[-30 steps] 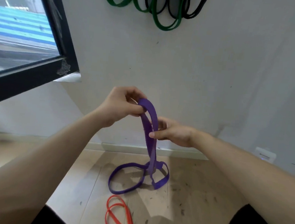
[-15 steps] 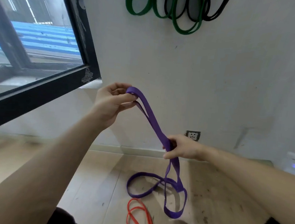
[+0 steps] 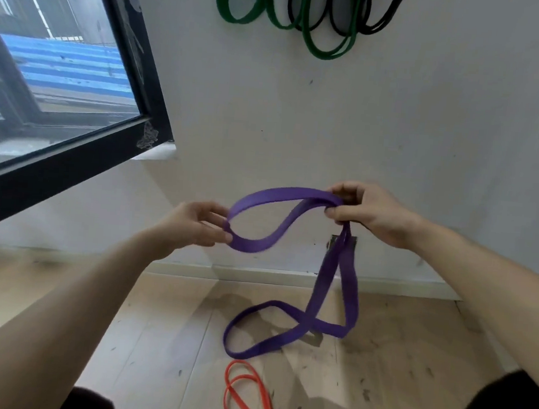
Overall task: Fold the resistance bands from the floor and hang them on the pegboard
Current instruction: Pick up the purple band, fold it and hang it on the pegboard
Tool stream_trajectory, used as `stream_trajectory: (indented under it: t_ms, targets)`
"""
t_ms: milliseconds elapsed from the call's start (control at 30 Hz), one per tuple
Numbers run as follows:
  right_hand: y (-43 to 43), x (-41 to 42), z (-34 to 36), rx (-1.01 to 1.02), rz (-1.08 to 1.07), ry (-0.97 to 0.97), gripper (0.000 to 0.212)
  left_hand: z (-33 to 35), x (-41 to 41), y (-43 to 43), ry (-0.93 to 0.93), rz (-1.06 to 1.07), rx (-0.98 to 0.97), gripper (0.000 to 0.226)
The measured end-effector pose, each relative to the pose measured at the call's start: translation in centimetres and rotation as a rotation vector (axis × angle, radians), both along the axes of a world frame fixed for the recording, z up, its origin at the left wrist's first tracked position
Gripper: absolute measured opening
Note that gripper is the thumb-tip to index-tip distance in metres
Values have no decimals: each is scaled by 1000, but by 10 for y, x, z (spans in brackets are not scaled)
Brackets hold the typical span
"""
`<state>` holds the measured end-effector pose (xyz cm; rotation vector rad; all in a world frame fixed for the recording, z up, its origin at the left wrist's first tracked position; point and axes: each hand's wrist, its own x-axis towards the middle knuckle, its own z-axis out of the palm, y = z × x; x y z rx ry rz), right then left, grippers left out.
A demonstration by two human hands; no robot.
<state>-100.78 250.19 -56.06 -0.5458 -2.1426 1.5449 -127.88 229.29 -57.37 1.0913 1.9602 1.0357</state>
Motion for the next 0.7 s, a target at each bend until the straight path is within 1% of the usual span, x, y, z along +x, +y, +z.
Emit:
stream_trajectory:
  t_ms: [100, 200, 233, 300, 400, 467, 567, 700]
  targets:
    - [-6, 1, 8, 61, 18, -7, 29, -2, 26, 14, 140, -91, 15, 62]
    - [-16, 0, 9, 140, 43, -66, 32, 3, 62, 31, 183, -203, 115, 68]
    - [-19, -1, 8, 166, 55, -79, 33, 3, 72, 36, 177, -260, 143, 66]
    - [-24, -1, 9, 195, 67, -83, 34, 1, 89, 44, 167, -338, 171, 57]
    - [-28, 1, 10, 220, 65, -76, 37, -2, 96, 49, 202, -309, 204, 41]
    - [-29, 3, 9, 209, 74, -85, 40, 2, 94, 50, 163, -291, 215, 38]
    - [-30, 4, 5, 181, 94, -102, 43, 6, 90, 49, 39, -315, 223, 38]
    - [-31, 2, -2, 148, 115, -121, 43, 6, 97, 51, 46, -304, 247, 31]
